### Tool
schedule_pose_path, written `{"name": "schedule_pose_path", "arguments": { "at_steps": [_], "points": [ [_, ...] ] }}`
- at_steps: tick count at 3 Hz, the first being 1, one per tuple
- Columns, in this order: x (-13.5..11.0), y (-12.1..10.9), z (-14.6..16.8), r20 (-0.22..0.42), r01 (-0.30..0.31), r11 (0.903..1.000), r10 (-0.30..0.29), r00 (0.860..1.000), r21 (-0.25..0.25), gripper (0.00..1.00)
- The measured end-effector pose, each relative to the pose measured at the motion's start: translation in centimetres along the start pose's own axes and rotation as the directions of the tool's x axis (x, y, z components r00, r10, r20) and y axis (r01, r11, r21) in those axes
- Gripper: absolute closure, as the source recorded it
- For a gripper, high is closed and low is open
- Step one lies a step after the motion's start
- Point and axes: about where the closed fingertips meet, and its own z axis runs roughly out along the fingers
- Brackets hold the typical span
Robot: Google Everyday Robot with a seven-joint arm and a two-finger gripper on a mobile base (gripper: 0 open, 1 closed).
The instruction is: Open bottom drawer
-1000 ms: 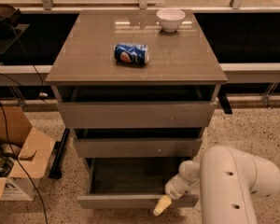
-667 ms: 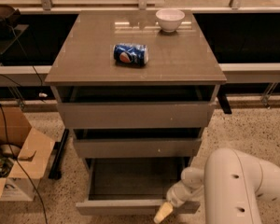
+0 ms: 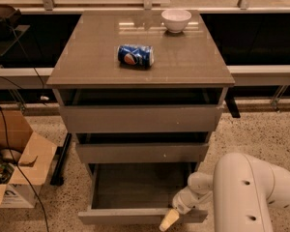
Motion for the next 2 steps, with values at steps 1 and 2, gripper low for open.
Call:
{"name": "schedule_pose_path", "arguments": {
  "at_steps": [1, 2],
  "points": [
    [1.86, 1.66, 1.29, -0.031, -0.051, 0.9967, 0.049, 0.998, -0.063, 0.00],
    [2.44, 2.24, 1.40, -0.046, -0.074, 0.9937, 0.070, 0.996, -0.084, 0.00]
  ]
}}
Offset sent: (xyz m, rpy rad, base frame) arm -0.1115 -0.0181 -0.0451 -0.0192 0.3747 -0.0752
